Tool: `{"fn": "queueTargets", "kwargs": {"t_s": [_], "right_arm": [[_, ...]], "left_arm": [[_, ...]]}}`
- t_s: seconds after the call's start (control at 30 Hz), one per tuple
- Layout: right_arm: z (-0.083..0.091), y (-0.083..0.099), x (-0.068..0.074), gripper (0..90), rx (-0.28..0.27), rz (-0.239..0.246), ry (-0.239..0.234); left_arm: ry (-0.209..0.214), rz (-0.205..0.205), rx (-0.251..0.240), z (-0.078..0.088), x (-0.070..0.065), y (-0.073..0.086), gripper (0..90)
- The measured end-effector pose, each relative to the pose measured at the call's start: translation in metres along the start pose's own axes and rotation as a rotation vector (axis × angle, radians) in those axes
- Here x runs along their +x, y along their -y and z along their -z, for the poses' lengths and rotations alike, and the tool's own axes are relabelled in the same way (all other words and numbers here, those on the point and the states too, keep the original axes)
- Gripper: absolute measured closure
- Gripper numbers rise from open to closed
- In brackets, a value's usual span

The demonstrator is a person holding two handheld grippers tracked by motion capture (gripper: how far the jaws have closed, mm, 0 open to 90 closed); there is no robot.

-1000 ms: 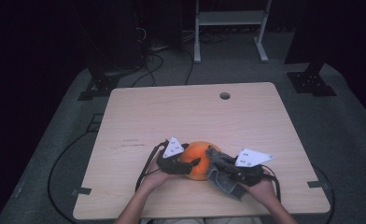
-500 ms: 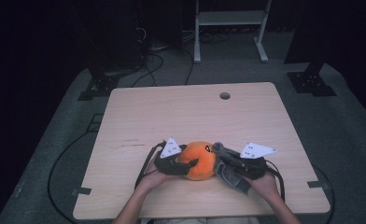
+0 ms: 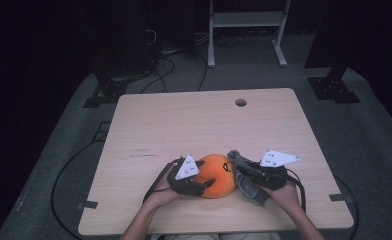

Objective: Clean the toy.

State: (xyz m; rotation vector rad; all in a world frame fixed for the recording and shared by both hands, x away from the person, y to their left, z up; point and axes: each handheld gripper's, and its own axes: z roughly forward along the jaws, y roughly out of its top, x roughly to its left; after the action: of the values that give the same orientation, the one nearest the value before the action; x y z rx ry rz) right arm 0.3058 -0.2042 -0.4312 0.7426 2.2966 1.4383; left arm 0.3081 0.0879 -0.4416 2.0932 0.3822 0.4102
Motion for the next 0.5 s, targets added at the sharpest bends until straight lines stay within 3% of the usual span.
{"fn": "queueTargets", "kwargs": {"t_s": [0.1,0.13,0.17,0.2,0.23,0.27,0.3,0.37,0.5], "right_arm": [[-0.006,-0.006,0.010,76.6,0.013,0.042,-0.030],[-0.010,-0.003,0.012,76.6,0.025,0.042,-0.033],[-0.010,-0.001,0.012,76.6,0.026,0.040,-0.032],[-0.008,0.001,0.014,76.7,0.024,0.038,-0.031],[-0.008,0.001,0.014,76.7,0.024,0.038,-0.031],[-0.005,0.003,0.018,76.7,0.026,0.055,-0.034],[-0.004,0.003,0.018,76.6,0.028,0.058,-0.036],[-0.002,0.005,0.016,76.6,0.041,0.051,-0.037],[-0.001,0.012,-0.002,76.7,0.102,-0.014,-0.011]], "left_arm": [[0.049,-0.024,0.000,0.006,0.000,-0.004,27.8],[0.058,-0.015,-0.013,0.008,0.001,-0.006,22.4],[0.046,0.011,-0.037,0.011,0.004,-0.010,18.4],[0.046,0.011,-0.037,0.011,0.004,-0.010,17.2],[0.010,0.039,-0.056,0.011,0.005,-0.012,17.2],[-0.011,0.043,-0.021,0.006,0.005,-0.013,13.5],[-0.019,0.037,0.004,0.003,0.004,-0.013,13.5],[-0.025,0.036,0.002,0.000,0.000,-0.011,16.1],[-0.036,-0.012,0.013,-0.001,-0.006,-0.010,21.8]]}}
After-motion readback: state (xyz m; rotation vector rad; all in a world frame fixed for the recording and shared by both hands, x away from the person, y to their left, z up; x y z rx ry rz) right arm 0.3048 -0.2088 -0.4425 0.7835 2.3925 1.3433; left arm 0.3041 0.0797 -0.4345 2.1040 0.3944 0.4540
